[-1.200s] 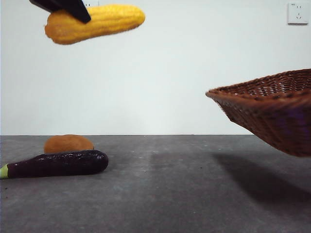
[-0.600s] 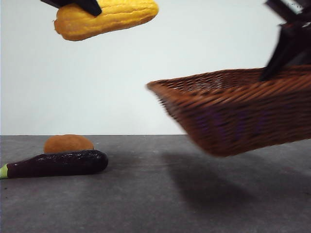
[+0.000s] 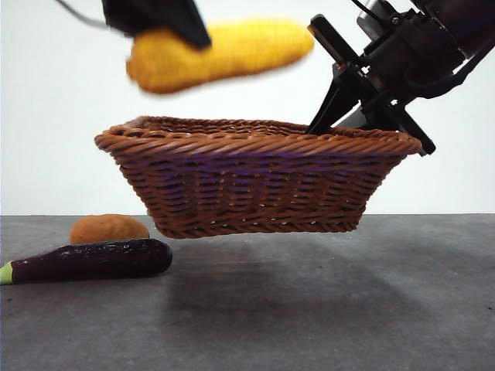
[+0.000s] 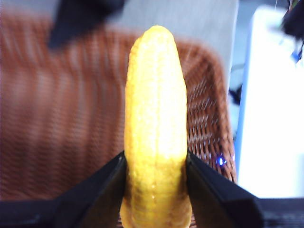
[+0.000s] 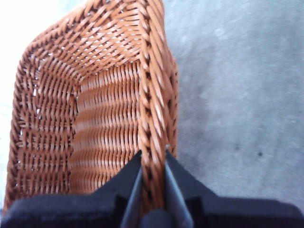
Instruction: Help me put the vegetables on the table into the basket
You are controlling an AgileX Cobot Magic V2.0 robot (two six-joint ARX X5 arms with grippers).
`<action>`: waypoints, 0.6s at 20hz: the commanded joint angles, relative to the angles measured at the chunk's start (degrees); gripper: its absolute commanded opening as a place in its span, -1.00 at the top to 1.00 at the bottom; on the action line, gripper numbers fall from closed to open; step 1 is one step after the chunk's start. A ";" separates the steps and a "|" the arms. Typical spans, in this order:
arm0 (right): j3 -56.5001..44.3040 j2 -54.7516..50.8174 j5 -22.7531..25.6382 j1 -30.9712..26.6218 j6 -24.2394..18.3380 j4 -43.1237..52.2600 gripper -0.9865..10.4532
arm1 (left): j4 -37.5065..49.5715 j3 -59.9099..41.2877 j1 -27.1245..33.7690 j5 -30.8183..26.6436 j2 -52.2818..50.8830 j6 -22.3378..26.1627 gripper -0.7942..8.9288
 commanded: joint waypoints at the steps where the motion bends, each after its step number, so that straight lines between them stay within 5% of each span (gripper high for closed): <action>1: -0.04 -0.02 -0.22 -0.04 1.95 0.79 0.85 | 1.62 -2.34 -0.04 0.04 3.67 -0.39 0.85; 10: -0.04 0.00 -0.17 0.02 0.57 0.70 0.85 | 4.31 -2.56 -2.60 0.52 14.19 -2.95 0.81; 12: -0.04 0.00 -0.07 0.02 0.44 0.68 0.85 | 3.91 -2.56 -2.78 0.48 14.71 -2.95 0.40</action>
